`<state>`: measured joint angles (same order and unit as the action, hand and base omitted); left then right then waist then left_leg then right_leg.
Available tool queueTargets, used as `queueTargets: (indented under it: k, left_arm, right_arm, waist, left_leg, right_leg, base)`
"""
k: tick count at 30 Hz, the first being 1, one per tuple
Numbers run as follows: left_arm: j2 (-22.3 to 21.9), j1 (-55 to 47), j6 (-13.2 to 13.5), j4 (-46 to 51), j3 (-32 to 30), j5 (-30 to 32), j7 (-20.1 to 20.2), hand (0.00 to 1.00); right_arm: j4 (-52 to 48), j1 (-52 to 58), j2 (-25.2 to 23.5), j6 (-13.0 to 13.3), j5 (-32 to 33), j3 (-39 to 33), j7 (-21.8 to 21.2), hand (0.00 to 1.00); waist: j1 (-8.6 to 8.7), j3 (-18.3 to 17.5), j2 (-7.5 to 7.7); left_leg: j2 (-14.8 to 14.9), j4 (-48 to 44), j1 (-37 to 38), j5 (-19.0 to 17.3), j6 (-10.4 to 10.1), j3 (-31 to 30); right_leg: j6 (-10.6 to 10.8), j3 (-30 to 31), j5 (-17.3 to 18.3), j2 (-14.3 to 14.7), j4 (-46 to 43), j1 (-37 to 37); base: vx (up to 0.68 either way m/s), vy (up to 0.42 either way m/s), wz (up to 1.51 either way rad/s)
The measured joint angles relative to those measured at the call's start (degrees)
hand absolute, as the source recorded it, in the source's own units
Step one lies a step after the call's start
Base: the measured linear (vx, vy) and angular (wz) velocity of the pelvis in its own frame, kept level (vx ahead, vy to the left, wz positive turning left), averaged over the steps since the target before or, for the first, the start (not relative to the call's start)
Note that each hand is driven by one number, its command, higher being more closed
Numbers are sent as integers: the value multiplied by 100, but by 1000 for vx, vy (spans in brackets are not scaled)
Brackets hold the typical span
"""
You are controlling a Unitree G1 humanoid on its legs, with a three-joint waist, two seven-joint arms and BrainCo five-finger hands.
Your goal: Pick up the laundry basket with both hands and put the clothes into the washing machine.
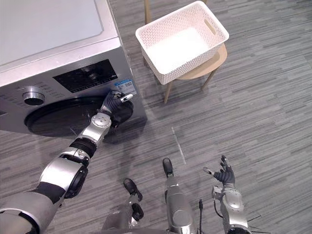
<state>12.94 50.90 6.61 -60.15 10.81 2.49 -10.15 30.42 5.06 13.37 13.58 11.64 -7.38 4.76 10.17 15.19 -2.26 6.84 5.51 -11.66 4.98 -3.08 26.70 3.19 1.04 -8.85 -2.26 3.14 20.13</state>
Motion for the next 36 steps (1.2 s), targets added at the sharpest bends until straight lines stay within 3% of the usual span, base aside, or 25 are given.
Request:
queueTargets:
  k: [2,6,8,10,12,14,18,21,22,23,25,29,32,34,35,36]
  left_arm:
    - [-84,-229,33,383,4,39,-60,0]
    - [-290,-2164,134,2404,455,22,-270,0]
    - [-325,-3395,184,3289,779,-174,-233,0]
    - [-376,-4411,275,3823,984,-574,-9,0]
    - [-386,-4937,293,4033,1005,-777,147,0]
    - [-377,-5517,324,4037,954,-949,310,0]
    - [-526,-5904,500,3790,669,-1192,543,0]
    - [-656,-5805,512,2824,-103,-1201,477,0]
    - [-633,-5769,493,2394,-456,-1191,379,0]
    - [-584,-5721,484,1973,-762,-1179,325,0]
    - [-533,-5662,449,1435,-1136,-1055,184,0]
    - [-344,-5672,269,653,-1372,-717,29,0]
    - [-355,-5786,251,505,-1378,-607,15,0]
    - [-428,-5890,252,497,-1414,-503,20,0]
    - [-452,-5900,241,484,-1415,-503,20,0]
    - [-485,-5916,241,488,-1415,-505,19,0]
  right_arm:
    - [-39,122,-1,16,36,4,-1,0]
    - [297,370,21,82,74,-43,4,0]
    - [703,385,69,102,67,-146,3,0]
    - [984,394,92,99,5,-171,1,0]
    - [1099,281,-6,78,-132,-47,73,0]
    - [1106,59,-249,-40,-598,374,282,0]
    - [1172,-91,-627,-97,-1125,763,287,0]
    - [1537,-209,-620,-138,-1159,674,386,0]
    - [1655,-214,-613,-171,-1157,604,426,0]
    - [1690,-189,-609,-174,-1154,541,461,0]
    - [1795,-186,-589,-220,-1149,493,511,0]
    - [1825,-416,-549,-282,-1152,519,497,0]
    - [1824,-689,-621,-278,-1177,548,489,0]
    - [1839,-732,-600,-278,-1226,564,466,0]
    - [1840,-731,-584,-279,-1226,573,439,0]
    - [1848,-659,-552,-290,-1226,611,393,0]
  waist:
    - [-46,14,-25]
    - [-186,-5,-67]
    - [-229,-85,-183]
    - [-478,-161,-284]
    - [-608,-205,-345]
    - [-759,-392,-367]
    - [-905,-549,-357]
    - [-953,-642,-298]
    - [-953,-667,-251]
    - [-949,-667,-204]
    - [-955,-682,-118]
    - [-1135,-667,71]
    - [-1167,-634,193]
    - [-1239,-635,249]
    - [-1234,-634,247]
    - [-1234,-640,242]
  left_leg:
    - [13,-2,13,28,-31,-153]
    - [26,-5,337,49,-70,-718]
    - [-21,-5,412,49,-71,-1121]
    - [-102,-5,489,48,-71,-1382]
    - [-167,-5,539,49,-70,-1542]
    - [-228,-4,600,49,-69,-1722]
    - [-341,-4,620,51,-67,-2244]
    - [-491,-227,319,85,4,-2700]
    - [-489,-313,220,44,73,-2614]
    - [-401,-465,110,-73,244,-2048]
    - [-254,-718,87,-149,355,-1140]
    - [-387,-994,-10,-290,452,-927]
    - [-595,-1375,-5,-677,552,-966]
    - [-675,-2067,-158,-1384,618,-1043]
    - [-709,-2180,-155,-1486,649,-1113]
    - [-772,-2283,-145,-1586,706,-1241]
  right_leg:
    - [-63,-157,39,-7,-6,-91]
    - [-113,-733,386,-63,-209,-622]
    - [-64,-1108,572,-152,-313,-881]
    - [-2,-1368,654,-247,-312,-1114]
    - [30,-1525,677,-308,-291,-1268]
    - [71,-1725,705,-372,-240,-1463]
    - [150,-2289,785,-448,-140,-1833]
    - [249,-2941,917,-554,-197,-1998]
    - [278,-3194,986,-603,-246,-2088]
    - [336,-3468,1081,-684,-346,-2178]
    - [422,-3754,1225,-850,-561,-2237]
    - [544,-3880,1307,-1108,-700,-2260]
    - [705,-4003,1342,-1333,-711,-2492]
    - [888,-4017,1673,-1765,-1511,-2496]
    - [834,-4008,1726,-1912,-1916,-2434]
    - [604,-3825,1712,-2156,-2707,-2217]
  base:
    - [15,-5,38]
    - [56,12,69]
    - [74,48,106]
    - [55,66,79]
    - [36,71,56]
    - [22,71,49]
    - [10,31,75]
    - [-18,59,112]
    - [21,51,123]
    - [36,65,124]
    - [110,74,88]
    - [143,81,29]
    - [146,124,16]
    - [121,137,20]
    - [95,94,44]
    - [266,223,78]
